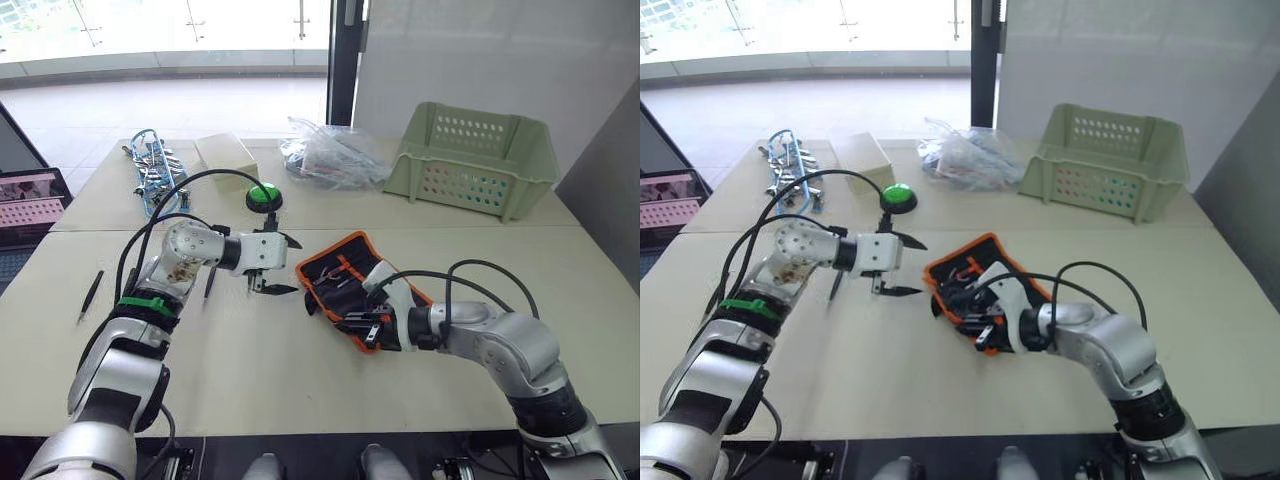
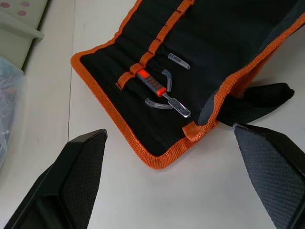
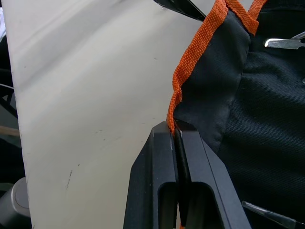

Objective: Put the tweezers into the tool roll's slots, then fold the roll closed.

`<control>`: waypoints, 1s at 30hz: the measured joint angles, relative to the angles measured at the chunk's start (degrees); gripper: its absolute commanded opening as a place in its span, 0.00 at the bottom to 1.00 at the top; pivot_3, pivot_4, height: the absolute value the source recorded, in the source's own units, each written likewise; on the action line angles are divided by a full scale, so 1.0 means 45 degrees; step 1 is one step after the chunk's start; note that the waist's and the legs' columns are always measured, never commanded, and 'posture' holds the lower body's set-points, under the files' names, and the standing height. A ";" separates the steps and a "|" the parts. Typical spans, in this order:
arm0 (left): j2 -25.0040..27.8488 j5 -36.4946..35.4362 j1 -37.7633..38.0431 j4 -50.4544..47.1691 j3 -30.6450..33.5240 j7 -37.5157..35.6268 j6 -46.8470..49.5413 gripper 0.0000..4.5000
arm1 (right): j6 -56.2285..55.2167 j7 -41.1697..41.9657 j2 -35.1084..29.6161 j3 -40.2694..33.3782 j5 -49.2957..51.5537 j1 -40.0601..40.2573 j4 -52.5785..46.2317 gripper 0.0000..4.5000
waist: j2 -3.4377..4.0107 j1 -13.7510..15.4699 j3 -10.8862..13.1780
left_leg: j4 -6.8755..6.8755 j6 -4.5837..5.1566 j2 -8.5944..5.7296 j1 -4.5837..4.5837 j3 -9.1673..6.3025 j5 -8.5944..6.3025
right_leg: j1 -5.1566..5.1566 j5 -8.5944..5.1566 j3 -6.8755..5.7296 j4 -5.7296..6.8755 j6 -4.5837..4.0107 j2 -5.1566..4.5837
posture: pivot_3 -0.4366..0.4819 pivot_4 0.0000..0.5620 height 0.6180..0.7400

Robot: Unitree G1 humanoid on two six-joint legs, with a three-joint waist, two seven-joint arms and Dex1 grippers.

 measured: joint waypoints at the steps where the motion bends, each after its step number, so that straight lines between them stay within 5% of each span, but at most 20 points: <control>1: -0.0125 0.0186 -0.0186 0.0366 -0.0122 0.0108 -0.0253 1.00 | 0.0003 -0.0045 0.0002 -0.0001 -0.0002 0.0006 -0.0026 0.01 | 0.0000 0.0004 0.0000 | 0.0000 0.0000 0.0000 -0.0001 0.0000 0.0000 | 0.0000 0.0000 0.0000 -0.0001 0.0000 0.0000 | 0.48 0.27 1.00; 6: -0.0641 0.0621 -0.0470 0.1491 -0.0403 0.0151 -0.1162 1.00 | 0.0004 -0.0302 0.0007 -0.0003 -0.0004 0.0007 -0.0061 0.01 | 0.0000 0.0012 0.0000 | 0.0009 0.0001 -0.0002 -0.0002 -0.0002 0.0000 | 0.0001 0.0000 0.0000 0.0003 0.0000 -0.0002 | 0.48 0.27 1.00; 20: -0.0949 -0.0261 -0.0618 0.1561 -0.0020 -0.1476 -0.1058 0.01 | -0.0084 -0.0549 -0.0302 0.0072 -0.0238 0.0356 -0.0081 0.00 | -0.0002 0.0024 -0.0001 | 0.0034 0.0001 -0.0005 -0.0007 -0.0009 0.0000 | 0.0007 0.0000 -0.0001 0.0008 0.0001 -0.0001 | 0.48 0.27 1.00; 30: -0.0858 -0.0132 -0.0380 0.1562 -0.0022 -0.1202 -0.1270 0.01 | -0.2139 -0.0149 -0.0834 0.1424 -0.2225 0.0042 0.1343 0.00 | -0.0003 -0.0007 -0.0002 | 0.0042 0.0001 -0.0004 -0.0005 -0.0009 0.0001 | 0.0006 0.0000 0.0000 0.0013 0.0001 0.0000 | 0.48 0.27 1.00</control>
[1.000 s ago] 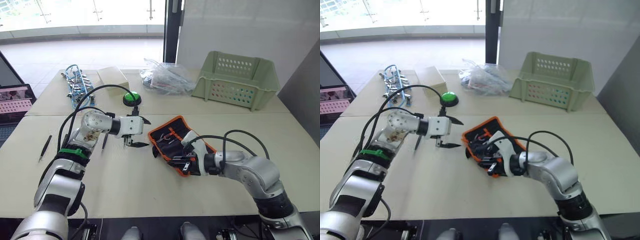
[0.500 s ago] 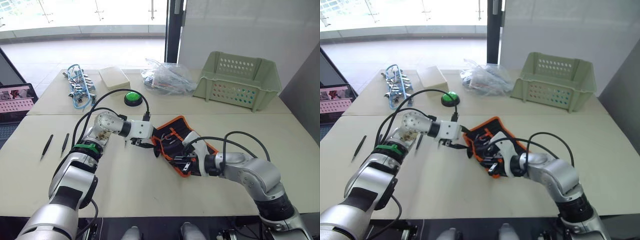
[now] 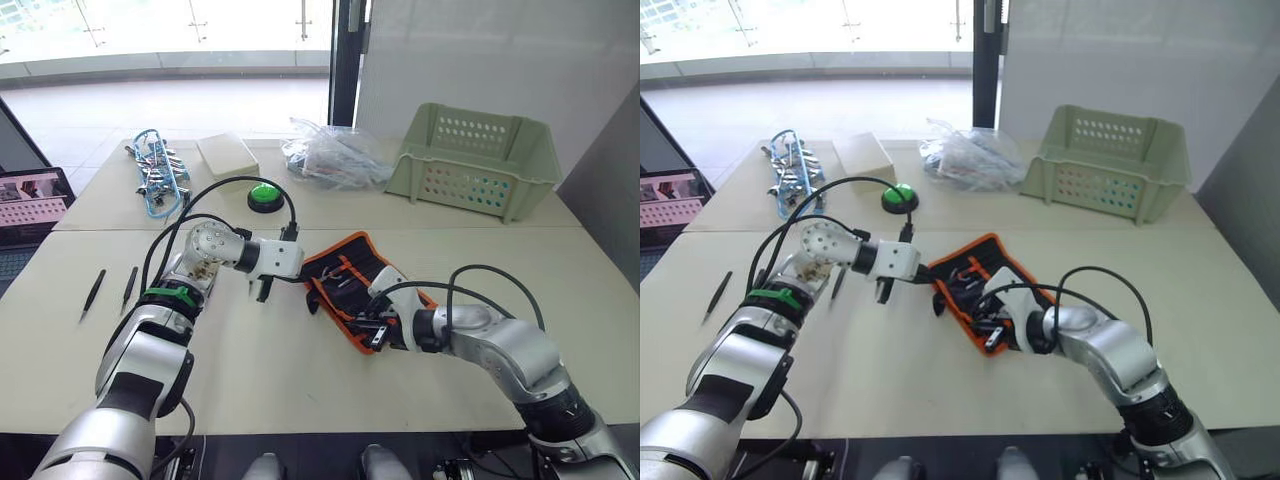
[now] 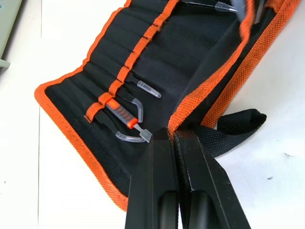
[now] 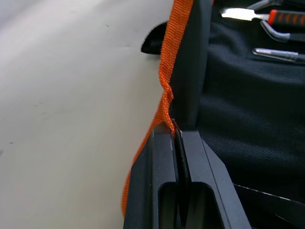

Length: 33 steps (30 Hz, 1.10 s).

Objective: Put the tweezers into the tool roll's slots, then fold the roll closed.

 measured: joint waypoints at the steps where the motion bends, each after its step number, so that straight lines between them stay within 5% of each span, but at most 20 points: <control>1: 0.0015 0.0032 0.0056 0.0000 -0.0001 0.0037 0.0000 0.01 | -0.0215 0.0054 0.0052 0.0129 -0.0222 -0.0091 0.0269 0.00 | 0.0000 -0.0020 0.0000 | 0.0000 0.0000 0.0001 0.0000 -0.0001 0.0000 | -0.0002 0.0000 0.0000 0.0001 0.0000 0.0002 | 0.48 0.27 1.00; 18: 0.0240 0.1431 0.0132 0.0300 -0.0134 0.3267 0.0276 0.01 | -0.7095 -0.0051 0.1050 0.1433 -0.4785 -0.3458 0.7156 0.00 | 0.0001 -0.0234 -0.0001 | 0.0016 -0.0003 -0.0002 0.0007 -0.0002 0.0001 | -0.0001 0.0001 0.0001 0.0089 0.0000 -0.0003 | 0.48 0.27 1.00; 24: 0.0277 0.1430 0.0802 0.0121 -0.0139 0.3530 0.0471 0.01 | -0.4825 0.2154 0.0483 0.0590 -0.3001 -0.1661 0.4240 0.00 | 0.0002 -0.0228 -0.0001 | 0.0018 0.0007 -0.0003 -0.0005 -0.0012 -0.0004 | -0.0002 0.0000 -0.0001 0.0090 0.0001 -0.0003 | 0.48 0.27 1.00; 33: 0.0222 0.1273 0.1144 -0.0561 -0.0358 0.3265 0.0352 0.01 | -0.2243 0.2277 0.0133 0.0060 -0.1745 -0.0109 0.1000 0.00 | 0.0000 -0.0196 -0.0001 | 0.0060 0.0013 -0.0007 -0.0005 -0.0016 -0.0008 | 0.0007 -0.0001 -0.0003 0.0086 0.0003 -0.0002 | 0.48 0.27 1.00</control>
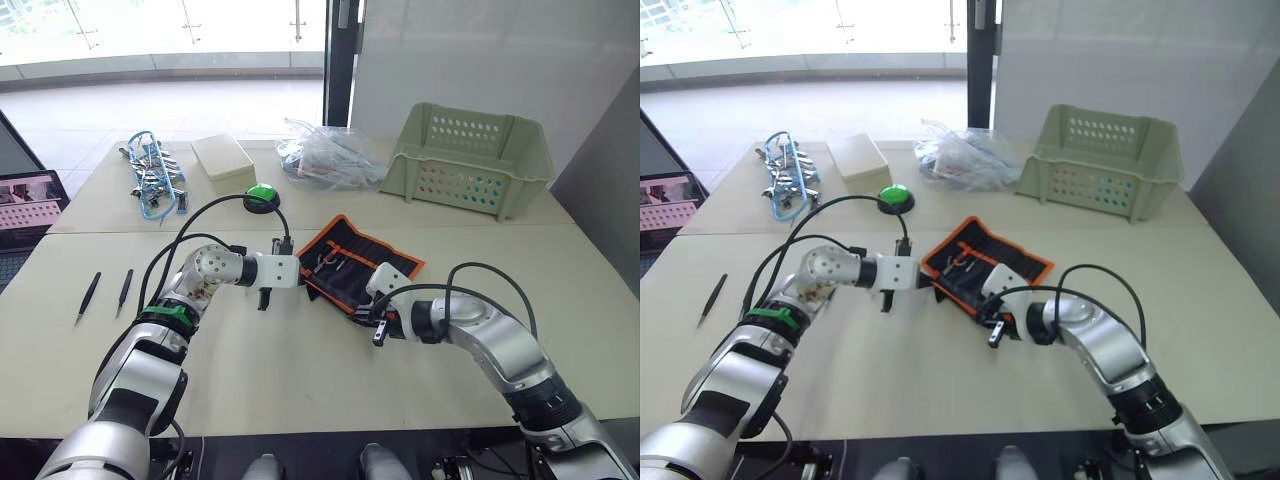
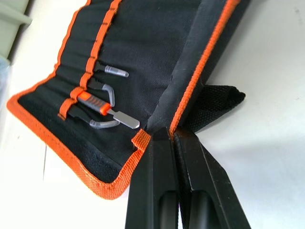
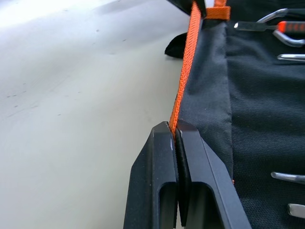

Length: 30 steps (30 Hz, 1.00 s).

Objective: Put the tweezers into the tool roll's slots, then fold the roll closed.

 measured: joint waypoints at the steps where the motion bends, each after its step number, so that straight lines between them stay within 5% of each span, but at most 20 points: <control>1: 0.0011 -0.0062 0.0032 0.0033 0.0000 -0.0138 -0.0037 0.01 | 0.0166 -0.0091 0.0106 0.0011 -0.0011 0.0132 -0.0099 0.00 | 0.0000 -0.0006 0.0000 | 0.0008 0.0001 -0.0001 0.0000 0.0000 0.0000 | -0.0004 0.0000 0.0000 -0.0004 0.0000 0.0000 | 0.48 0.27 1.00; 4: 0.0353 -0.0495 0.0228 -0.0131 0.0014 -0.1081 0.0188 0.01 | 0.0119 -0.0482 0.0432 0.0328 -0.0149 0.0515 -0.0243 0.00 | -0.0003 -0.0033 -0.0002 | 0.0010 0.0004 0.0001 0.0002 -0.0001 -0.0002 | -0.0003 0.0000 0.0001 0.0001 0.0001 0.0003 | 0.48 0.27 1.00; 7: 0.0896 -0.1193 0.0762 -0.0702 0.0259 -0.1952 0.1236 0.20 | -0.0076 -0.0575 0.0541 0.0598 -0.0430 0.0636 -0.0199 0.00 | -0.0003 -0.0099 -0.0003 | 0.0010 0.0015 0.0008 0.0013 -0.0003 -0.0009 | -0.0005 -0.0001 0.0002 0.0010 0.0001 0.0013 | 0.48 0.27 1.00; 16: 0.2151 -0.1262 0.1194 -0.1599 0.0898 -0.2168 0.2346 0.86 | 0.1027 0.0203 0.0924 -0.0528 0.1400 0.1551 -0.0548 0.66 | -0.0022 -0.0004 -0.0031 | 0.0027 0.0039 0.0004 0.0052 -0.0006 -0.0023 | 0.0047 -0.0003 -0.0002 -0.0007 0.0004 0.0008 | 0.48 0.27 1.00; 18: 0.2058 -0.2825 0.1709 -0.3119 0.1832 -0.2661 0.4212 0.99 | 0.2167 0.0677 0.0837 -0.1686 0.2964 0.1941 -0.0924 0.80 | -0.0021 0.0016 -0.0028 | 0.0034 0.0039 0.0008 0.0007 -0.0018 -0.0023 | 0.0017 -0.0003 -0.0009 0.0031 0.0004 0.0006 | 0.48 0.27 1.00; 21: 0.1827 -0.5402 0.2255 -0.5868 0.3121 -0.2928 0.7331 0.99 | 0.3123 0.0917 0.0756 -0.3398 0.4724 0.2022 -0.1306 0.80 | -0.0024 0.0021 -0.0027 | 0.0051 0.0041 0.0006 -0.0006 -0.0025 -0.0024 | 0.0017 -0.0003 -0.0016 0.0059 0.0004 -0.0001 | 0.48 0.27 1.00; 23: 0.1360 -0.7124 0.2853 -0.8191 0.3857 -0.2563 0.9452 0.87 | 0.2773 0.0689 0.0938 -0.4187 0.4995 0.1997 -0.1430 0.81 | -0.0019 0.0026 -0.0031 | 0.0046 0.0053 0.0008 0.0019 -0.0029 -0.0031 | 0.0036 -0.0004 -0.0019 0.0060 0.0005 0.0001 | 0.48 0.27 1.00; 26: 0.0775 -0.7868 0.3724 -0.9933 0.3732 -0.1844 1.1069 0.65 | 0.1459 0.0265 0.1156 -0.4028 0.4285 0.2019 -0.1320 0.61 | -0.0018 0.0002 -0.0032 | 0.0046 0.0060 0.0007 0.0042 -0.0020 -0.0035 | 0.0039 -0.0005 -0.0009 0.0052 0.0007 0.0008 | 0.48 0.27 1.00; 30: 0.0092 -0.6965 0.4342 -1.0104 0.2755 -0.0496 1.1794 0.36 | -0.0619 0.0259 0.1806 -0.3403 0.3319 0.1999 -0.0344 0.31 | -0.0018 -0.0014 -0.0031 | 0.0049 0.0052 0.0005 0.0055 -0.0008 -0.0030 | 0.0037 -0.0004 0.0003 0.0037 0.0006 0.0009 | 0.48 0.27 1.00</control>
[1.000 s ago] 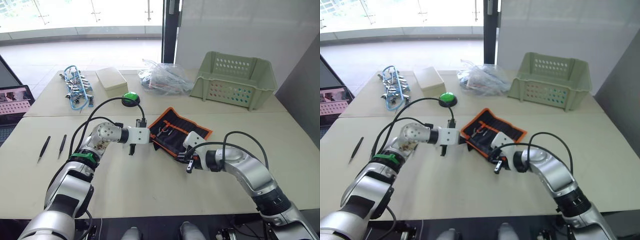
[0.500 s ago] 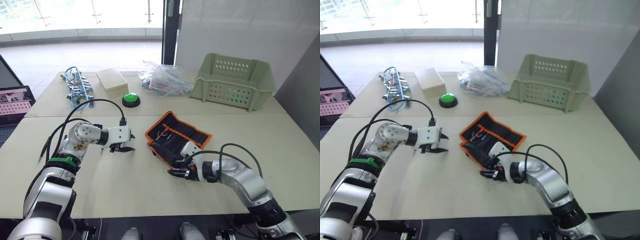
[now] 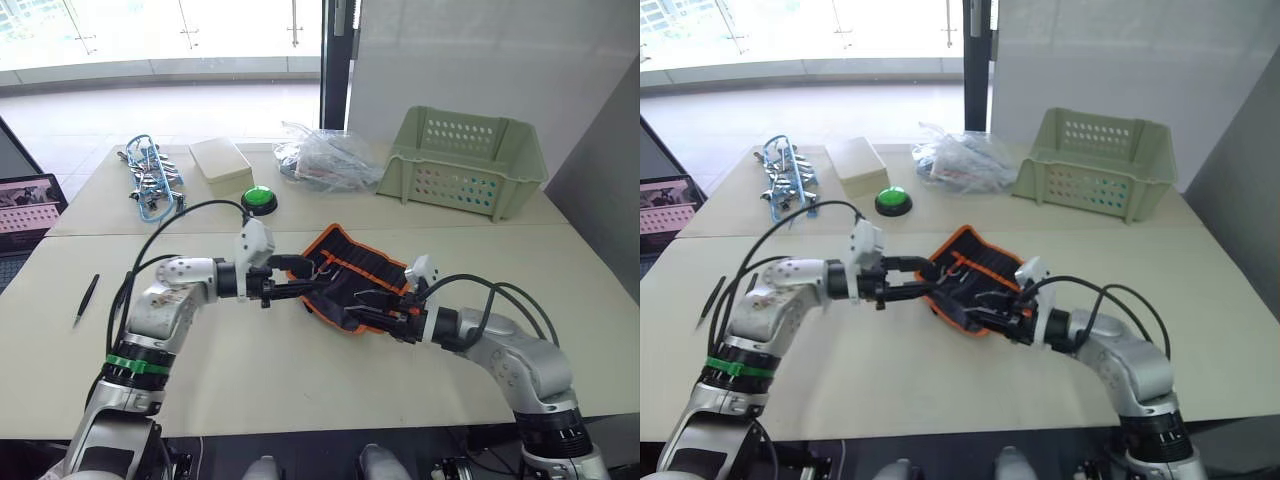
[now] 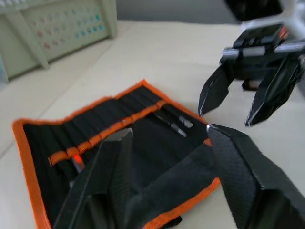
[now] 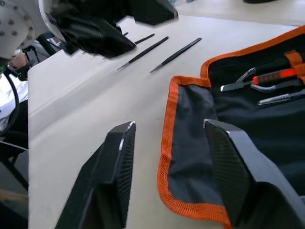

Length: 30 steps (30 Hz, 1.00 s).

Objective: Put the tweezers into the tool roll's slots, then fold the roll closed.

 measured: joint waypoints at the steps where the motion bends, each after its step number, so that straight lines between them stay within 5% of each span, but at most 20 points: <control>1: -0.0222 0.0197 0.0038 0.0117 -0.0259 0.0297 0.0092 0.28 | -0.0291 0.0055 0.0149 0.0172 -0.0163 -0.0107 0.0367 0.23 | 0.0000 0.0003 0.0000 | 0.0005 -0.0002 -0.0001 -0.0003 0.0002 0.0002 | 0.0000 0.0000 0.0001 -0.0001 0.0000 -0.0001 | 0.48 0.27 1.00; 5: -0.0954 0.0742 0.0038 0.0652 -0.0723 0.1209 0.0395 0.01 | -0.1305 -0.0051 0.0622 0.0804 -0.1051 -0.0863 0.1751 0.00 | 0.0000 0.0013 0.0000 | 0.0004 -0.0007 -0.0003 -0.0003 0.0004 0.0004 | -0.0008 0.0001 0.0004 0.0004 -0.0001 -0.0003 | 0.48 0.27 1.00; 12: -0.0968 0.1630 0.0108 0.1695 -0.1253 0.1655 0.0567 0.01 | -0.2882 0.0184 0.0549 0.2894 -0.3380 -0.1224 0.3615 0.00 | 0.0001 0.0001 0.0000 | 0.0001 -0.0008 -0.0006 -0.0004 0.0006 0.0004 | -0.0012 0.0000 0.0006 0.0001 -0.0001 -0.0004 | 0.48 0.27 1.00; 18: -0.1408 0.1802 0.0530 0.2634 -0.1019 0.1623 -0.0685 0.01 | -0.3797 0.0579 0.0393 0.2968 -0.3804 -0.0629 0.3599 0.00 | 0.0017 0.0086 -0.0067 | -0.0018 -0.0004 -0.0003 0.0047 0.0008 0.0002 | 0.0051 0.0000 0.0007 -0.0034 0.0000 -0.0007 | 0.48 0.27 1.00; 24: -0.1986 0.1440 0.0795 0.5148 -0.0427 0.1087 -0.3539 0.01 | -0.4617 0.1416 0.0059 0.2380 -0.3454 0.0535 0.3661 0.00 | 0.0011 0.0337 -0.0103 | -0.0145 0.0060 0.0004 0.0409 0.0021 -0.0040 | 0.0462 -0.0011 -0.0009 -0.0245 0.0015 -0.0008 | 0.48 0.27 1.00; 30: -0.2001 0.1528 0.0301 0.6494 -0.0252 0.0931 -0.4504 0.01 | -0.4752 0.2003 0.0021 0.2196 -0.3237 0.0777 0.3671 0.00 | 0.0072 0.0309 -0.0151 | -0.0173 0.0063 0.0006 0.0460 0.0024 -0.0042 | 0.0500 -0.0017 -0.0005 -0.0248 0.0024 -0.0007 | 0.48 0.27 1.00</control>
